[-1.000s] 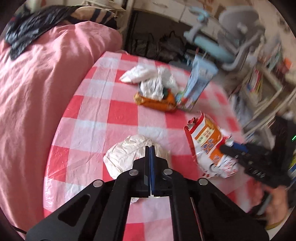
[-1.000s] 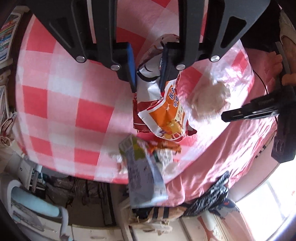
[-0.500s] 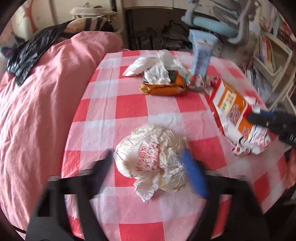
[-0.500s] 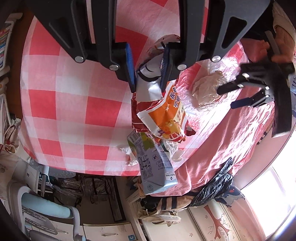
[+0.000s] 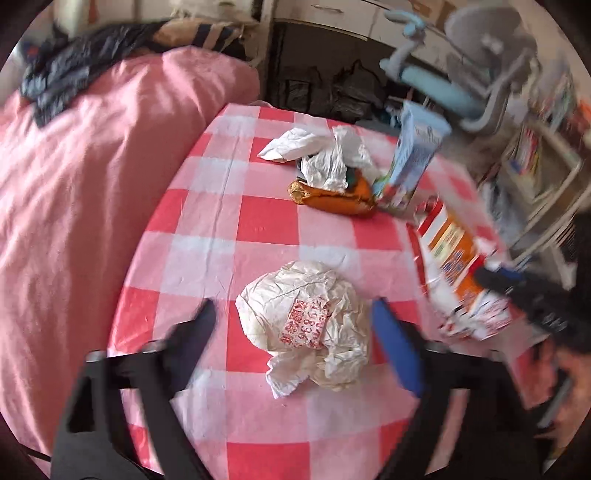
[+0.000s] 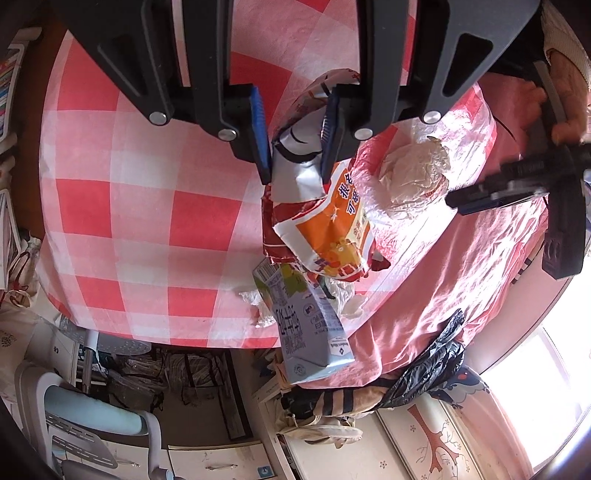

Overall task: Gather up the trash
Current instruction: 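Lift the snack bag with the right tool while the left tool lifts the white paper, then open the right tool over the yellow wastebasket while the left tool releases the paper there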

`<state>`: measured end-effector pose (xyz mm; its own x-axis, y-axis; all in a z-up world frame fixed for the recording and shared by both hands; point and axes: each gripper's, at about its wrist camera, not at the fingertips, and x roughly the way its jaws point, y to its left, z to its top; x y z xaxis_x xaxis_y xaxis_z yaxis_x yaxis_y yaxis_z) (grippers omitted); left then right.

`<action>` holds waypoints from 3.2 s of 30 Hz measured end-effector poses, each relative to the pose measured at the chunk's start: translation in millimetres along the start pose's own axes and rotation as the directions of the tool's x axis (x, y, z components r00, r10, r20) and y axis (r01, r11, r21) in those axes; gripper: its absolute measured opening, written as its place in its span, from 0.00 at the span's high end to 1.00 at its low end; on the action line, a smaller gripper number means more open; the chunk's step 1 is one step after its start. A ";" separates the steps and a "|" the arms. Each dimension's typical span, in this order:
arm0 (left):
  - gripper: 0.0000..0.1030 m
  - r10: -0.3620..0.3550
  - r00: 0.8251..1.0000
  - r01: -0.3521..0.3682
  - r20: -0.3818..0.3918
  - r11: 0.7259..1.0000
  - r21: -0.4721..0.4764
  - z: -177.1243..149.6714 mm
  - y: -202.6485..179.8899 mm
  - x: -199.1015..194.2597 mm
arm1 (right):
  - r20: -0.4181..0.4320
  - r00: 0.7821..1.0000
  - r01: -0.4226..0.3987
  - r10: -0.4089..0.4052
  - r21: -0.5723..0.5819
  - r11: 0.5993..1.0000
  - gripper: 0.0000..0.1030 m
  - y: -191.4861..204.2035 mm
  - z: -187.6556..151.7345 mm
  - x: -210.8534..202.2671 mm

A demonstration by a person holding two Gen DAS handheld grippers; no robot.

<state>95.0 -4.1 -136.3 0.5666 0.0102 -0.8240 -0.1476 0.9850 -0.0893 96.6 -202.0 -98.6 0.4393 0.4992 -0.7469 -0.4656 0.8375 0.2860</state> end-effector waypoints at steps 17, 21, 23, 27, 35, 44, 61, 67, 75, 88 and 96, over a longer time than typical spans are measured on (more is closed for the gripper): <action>0.79 -0.384 0.918 0.396 0.096 0.889 -0.230 2.4 30.4 -27.7 | 0.016 0.999 -0.040 0.040 0.009 0.999 0.74 5.2 -2.3 -12.2; 0.78 -0.559 0.815 0.578 0.153 0.771 -0.265 -5.9 37.7 -37.6 | 0.056 0.996 -0.072 0.071 0.001 0.997 0.74 18.4 -6.7 -31.0; 0.78 -0.550 0.824 0.563 0.137 0.765 -0.313 -14.6 45.8 -34.7 | 0.083 0.994 -0.074 0.073 0.008 0.997 0.74 20.4 -8.1 -40.0; 0.78 -0.480 0.872 0.482 0.092 0.815 -0.322 -24.2 47.2 -29.5 | 0.087 0.996 -0.011 0.010 0.015 1.000 0.74 21.7 -16.1 -44.4; 0.78 -0.494 0.861 0.496 0.124 0.759 -0.422 -26.3 69.8 -34.1 | 0.054 0.999 -0.004 0.005 -0.018 1.000 0.74 28.3 -23.9 -39.5; 0.78 -0.638 0.743 0.617 0.203 0.536 -0.576 -34.0 89.2 -5.0 | 0.017 0.993 0.122 -0.121 -0.157 0.980 0.73 36.0 -27.9 -28.8; 0.77 -0.605 0.779 0.626 0.161 0.741 -0.243 -46.3 45.5 -79.7 | 0.079 0.993 -0.087 0.091 -0.051 0.995 0.72 45.9 -44.9 -63.0; 0.77 -0.566 0.822 0.565 0.053 0.804 -0.184 -117.4 27.1 -100.8 | 0.013 0.999 -0.048 0.051 -0.160 0.986 0.72 97.1 -120.4 -82.1; 0.77 -0.413 0.900 0.410 -0.141 0.911 -0.050 -196.0 -8.2 -102.9 | -0.253 0.967 -0.030 -0.015 -0.175 0.984 0.71 113.9 -217.4 -56.1; 0.45 -0.222 0.956 0.237 -0.192 0.970 0.059 -224.3 -18.6 -96.5 | -0.250 0.963 0.060 -0.096 -0.150 0.987 0.46 94.9 -224.9 -50.1; 0.20 -0.097 0.987 0.095 0.126 0.995 0.022 -204.6 -5.2 -136.6 | -0.068 0.994 0.069 -0.085 -0.211 0.975 0.32 109.1 -216.2 -67.9</action>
<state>-147.4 -45.8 -137.7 0.6761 -0.0637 -0.7341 -0.0754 0.9851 -0.1549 -150.0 -192.4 -146.5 0.4241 0.4104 -0.8073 -0.5860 0.8040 0.1009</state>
